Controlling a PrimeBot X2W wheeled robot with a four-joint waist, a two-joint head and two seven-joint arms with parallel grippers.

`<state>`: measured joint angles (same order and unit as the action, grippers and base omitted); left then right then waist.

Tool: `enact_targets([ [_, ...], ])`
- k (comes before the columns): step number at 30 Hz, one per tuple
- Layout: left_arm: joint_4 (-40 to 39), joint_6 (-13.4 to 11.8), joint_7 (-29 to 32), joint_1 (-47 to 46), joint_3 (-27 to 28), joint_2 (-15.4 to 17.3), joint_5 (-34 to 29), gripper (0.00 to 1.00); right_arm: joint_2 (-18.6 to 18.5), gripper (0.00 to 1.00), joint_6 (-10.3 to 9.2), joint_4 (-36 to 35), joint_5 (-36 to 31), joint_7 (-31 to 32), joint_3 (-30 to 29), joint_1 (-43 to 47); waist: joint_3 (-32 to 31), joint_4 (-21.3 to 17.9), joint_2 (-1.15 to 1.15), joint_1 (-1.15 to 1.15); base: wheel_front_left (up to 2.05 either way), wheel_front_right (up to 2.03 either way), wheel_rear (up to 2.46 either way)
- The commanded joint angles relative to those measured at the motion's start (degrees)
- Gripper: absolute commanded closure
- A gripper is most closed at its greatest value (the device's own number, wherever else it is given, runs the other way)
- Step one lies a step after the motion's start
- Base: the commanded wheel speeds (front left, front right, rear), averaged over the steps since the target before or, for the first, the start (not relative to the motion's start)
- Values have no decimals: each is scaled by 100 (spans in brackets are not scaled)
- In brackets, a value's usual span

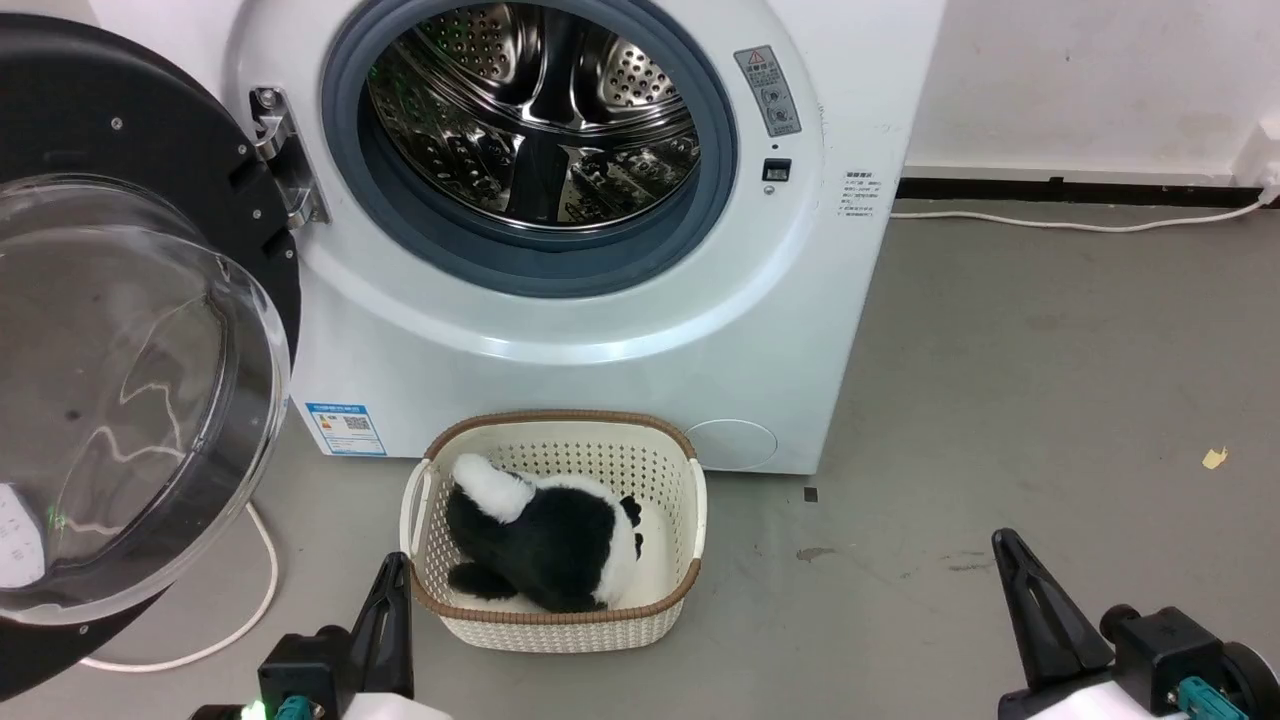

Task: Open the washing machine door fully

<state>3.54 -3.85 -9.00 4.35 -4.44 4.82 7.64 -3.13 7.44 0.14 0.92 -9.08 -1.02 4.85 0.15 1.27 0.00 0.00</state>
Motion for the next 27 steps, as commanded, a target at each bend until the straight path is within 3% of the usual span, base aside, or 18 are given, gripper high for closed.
enact_targets([
  [1, -37, 43, 48, -113, 37, -6, -58, 100, 10, 100, 2, -4, -29, 51, 13, -100, 0, -2, 0, 0, 0, 0, 0],
  [27, -150, 165, 352, -228, 183, -73, -310, 100, 16, 100, 3, -8, -52, 357, 45, -238, -5, -47, 0, 0, 0, 0, 0],
])
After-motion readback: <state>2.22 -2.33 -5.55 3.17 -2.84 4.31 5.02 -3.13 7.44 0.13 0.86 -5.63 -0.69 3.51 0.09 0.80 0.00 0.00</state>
